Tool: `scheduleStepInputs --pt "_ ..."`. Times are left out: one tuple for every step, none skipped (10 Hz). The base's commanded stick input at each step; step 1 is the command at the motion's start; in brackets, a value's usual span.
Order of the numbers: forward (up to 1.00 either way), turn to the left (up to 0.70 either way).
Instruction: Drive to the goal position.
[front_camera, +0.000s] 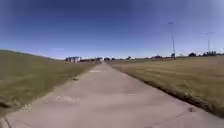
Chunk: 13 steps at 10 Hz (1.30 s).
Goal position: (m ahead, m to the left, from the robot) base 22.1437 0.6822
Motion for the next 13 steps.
scheduleStepInputs --pt "1.00 0.00" --pt "1.00 0.00" --pt "1.00 0.00" --pt "1.00 0.00" --pt "1.00 0.00" --pt "1.00 0.00" --pt "1.00 0.00" --pt "1.00 0.00" --pt "1.00 0.00" --pt "1.00 0.00" --pt "1.00 0.00" --pt "1.00 0.00" --pt "1.00 0.00"
